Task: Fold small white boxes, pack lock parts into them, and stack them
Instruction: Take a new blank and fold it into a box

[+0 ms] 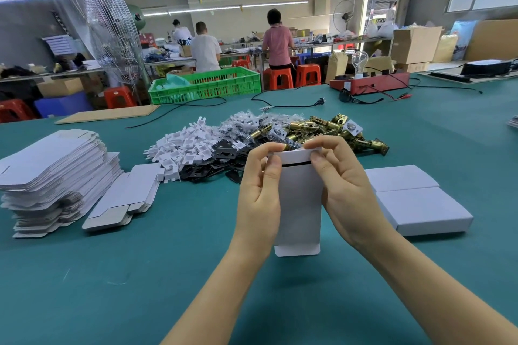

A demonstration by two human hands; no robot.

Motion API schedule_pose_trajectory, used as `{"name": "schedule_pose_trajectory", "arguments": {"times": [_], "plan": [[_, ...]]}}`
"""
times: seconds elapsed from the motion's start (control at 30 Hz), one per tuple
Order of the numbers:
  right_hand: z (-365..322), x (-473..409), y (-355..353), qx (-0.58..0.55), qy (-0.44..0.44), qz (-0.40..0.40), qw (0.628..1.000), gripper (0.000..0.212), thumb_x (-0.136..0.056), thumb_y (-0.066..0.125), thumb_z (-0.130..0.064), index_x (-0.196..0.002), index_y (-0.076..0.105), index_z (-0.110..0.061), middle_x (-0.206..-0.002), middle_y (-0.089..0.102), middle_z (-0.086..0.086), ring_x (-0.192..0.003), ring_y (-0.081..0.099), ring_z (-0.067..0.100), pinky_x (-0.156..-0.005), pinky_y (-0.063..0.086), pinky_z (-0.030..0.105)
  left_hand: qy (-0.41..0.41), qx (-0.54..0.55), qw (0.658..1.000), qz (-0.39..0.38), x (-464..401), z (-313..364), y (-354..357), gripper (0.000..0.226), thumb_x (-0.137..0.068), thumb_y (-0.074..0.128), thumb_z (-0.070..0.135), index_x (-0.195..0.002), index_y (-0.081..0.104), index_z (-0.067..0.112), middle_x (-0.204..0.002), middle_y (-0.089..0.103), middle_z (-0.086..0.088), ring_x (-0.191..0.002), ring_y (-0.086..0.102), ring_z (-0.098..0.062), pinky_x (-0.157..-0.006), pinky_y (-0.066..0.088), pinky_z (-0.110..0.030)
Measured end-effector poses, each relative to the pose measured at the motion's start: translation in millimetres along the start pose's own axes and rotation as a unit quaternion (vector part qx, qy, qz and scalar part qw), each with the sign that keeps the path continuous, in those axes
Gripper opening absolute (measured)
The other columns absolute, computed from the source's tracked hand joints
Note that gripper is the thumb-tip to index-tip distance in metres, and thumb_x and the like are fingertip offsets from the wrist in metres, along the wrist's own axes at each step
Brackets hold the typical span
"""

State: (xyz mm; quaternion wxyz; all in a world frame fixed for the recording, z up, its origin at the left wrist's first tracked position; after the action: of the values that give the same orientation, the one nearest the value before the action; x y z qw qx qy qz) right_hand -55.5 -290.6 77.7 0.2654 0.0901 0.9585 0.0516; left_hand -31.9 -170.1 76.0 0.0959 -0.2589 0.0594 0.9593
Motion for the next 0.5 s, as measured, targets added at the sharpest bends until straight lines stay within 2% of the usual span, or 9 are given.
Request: {"name": "schedule_pose_trajectory", "arguments": {"times": [0.1, 0.27, 0.4, 0.5], "plan": [[2.4, -0.4, -1.6, 0.004, 0.012, 0.005, 1.000, 0.015, -0.091, 0.048, -0.027, -0.094, 0.062, -0.034, -0.094, 0.061, -0.005, -0.084, 0.051, 0.013, -0.075, 0.041, 0.036, -0.004, 0.007, 1.000, 0.001, 0.5, -1.7, -0.1, 0.020, -0.094, 0.046, 0.034, -0.093, 0.062, 0.046, -0.088, 0.052, 0.006, -0.079, 0.046, -0.012, -0.076, 0.043, -0.030], [3.6, -0.8, -2.2, -0.002, 0.029, 0.007, 1.000, 0.013, -0.088, 0.049, -0.029, -0.092, 0.061, -0.031, -0.092, 0.061, -0.005, -0.084, 0.054, 0.010, -0.074, 0.045, 0.030, -0.018, 0.024, 1.000, -0.003, 1.7, -2.2, 0.2, 0.018, -0.093, 0.046, 0.035, -0.093, 0.063, 0.044, -0.089, 0.056, 0.006, -0.082, 0.050, -0.017, -0.077, 0.045, -0.038], [1.0, 1.0, 0.3, 0.013, 0.020, -0.002, 1.000, 0.005, -0.088, 0.062, -0.036, -0.091, 0.059, -0.034, -0.096, 0.060, 0.010, -0.081, 0.054, 0.016, -0.069, 0.046, 0.031, -0.015, 0.032, 0.999, -0.012, 2.8, -1.7, 0.8, 0.014, -0.092, 0.051, 0.034, -0.094, 0.062, 0.043, -0.092, 0.060, -0.003, -0.086, 0.055, -0.021, -0.079, 0.048, -0.041], [-0.2, 1.8, 0.9, 0.001, 0.020, -0.005, 1.000, 0.009, -0.081, 0.062, -0.037, -0.090, 0.060, -0.035, -0.095, 0.060, 0.010, -0.081, 0.053, 0.018, -0.069, 0.046, 0.033, -0.015, 0.037, 0.999, -0.014, 3.1, -1.9, 1.1, 0.013, -0.092, 0.052, 0.033, -0.094, 0.062, 0.042, -0.094, 0.062, -0.004, -0.087, 0.056, -0.021, -0.079, 0.049, -0.042]]}}
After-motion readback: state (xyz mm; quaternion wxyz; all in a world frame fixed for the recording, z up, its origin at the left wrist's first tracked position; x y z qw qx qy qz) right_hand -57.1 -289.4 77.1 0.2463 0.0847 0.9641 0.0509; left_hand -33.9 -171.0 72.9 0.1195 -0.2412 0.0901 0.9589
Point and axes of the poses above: each hand's wrist, its own x-axis away from the middle knuckle, its own y-axis out of the palm, z = x × y, the point moved 6 cm from there along -x, towards the middle knuckle
